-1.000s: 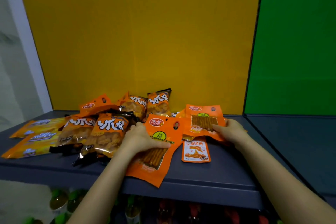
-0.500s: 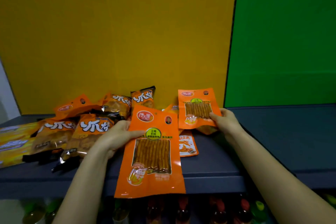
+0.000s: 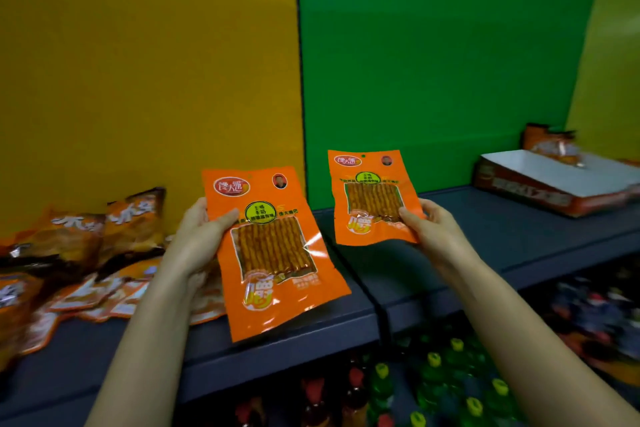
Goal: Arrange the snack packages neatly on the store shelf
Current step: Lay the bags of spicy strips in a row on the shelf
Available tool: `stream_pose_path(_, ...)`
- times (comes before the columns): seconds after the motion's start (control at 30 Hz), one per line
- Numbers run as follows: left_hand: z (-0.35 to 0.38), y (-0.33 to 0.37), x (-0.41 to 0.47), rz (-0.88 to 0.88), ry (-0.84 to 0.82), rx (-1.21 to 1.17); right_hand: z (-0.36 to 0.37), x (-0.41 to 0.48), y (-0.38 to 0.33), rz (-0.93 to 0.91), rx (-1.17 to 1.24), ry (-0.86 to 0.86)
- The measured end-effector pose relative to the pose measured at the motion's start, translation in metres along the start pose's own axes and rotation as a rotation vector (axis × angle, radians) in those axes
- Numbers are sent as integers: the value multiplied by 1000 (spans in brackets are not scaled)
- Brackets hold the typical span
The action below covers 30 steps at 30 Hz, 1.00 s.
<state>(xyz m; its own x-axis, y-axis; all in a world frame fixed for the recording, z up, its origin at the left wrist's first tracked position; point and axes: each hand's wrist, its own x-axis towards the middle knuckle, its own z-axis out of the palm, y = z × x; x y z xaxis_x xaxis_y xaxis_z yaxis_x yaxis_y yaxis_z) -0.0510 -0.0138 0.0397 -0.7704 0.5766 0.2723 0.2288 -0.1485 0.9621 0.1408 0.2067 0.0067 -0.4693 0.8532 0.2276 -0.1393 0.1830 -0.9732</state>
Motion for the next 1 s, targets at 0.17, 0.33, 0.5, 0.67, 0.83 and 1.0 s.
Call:
stream_pose_path(0.17,128,-4,-6,-49,-80,-118,-129,-3,0,-15,-54,138)
stream_pose_path(0.33,266,-4,-31,-93,-200,-197,-265,-9,2,-18,-108,247)
stream_pose_path(0.5,391,-12,-61,-119,-280,-238,-387,-18,14,14,-177,347)
stream_pose_path(0.67,495,-15,-77,-147,-379,-247,-493,-18,21,48,-157,433)
stream_pose_path(0.83,593,-16,-75,-151,-465,-253,-575,0,29,47,-117,510)
stream_pose_path(1.0,695,-23,-63,-133,-533,-263,-648,40,41,46,-100,552)
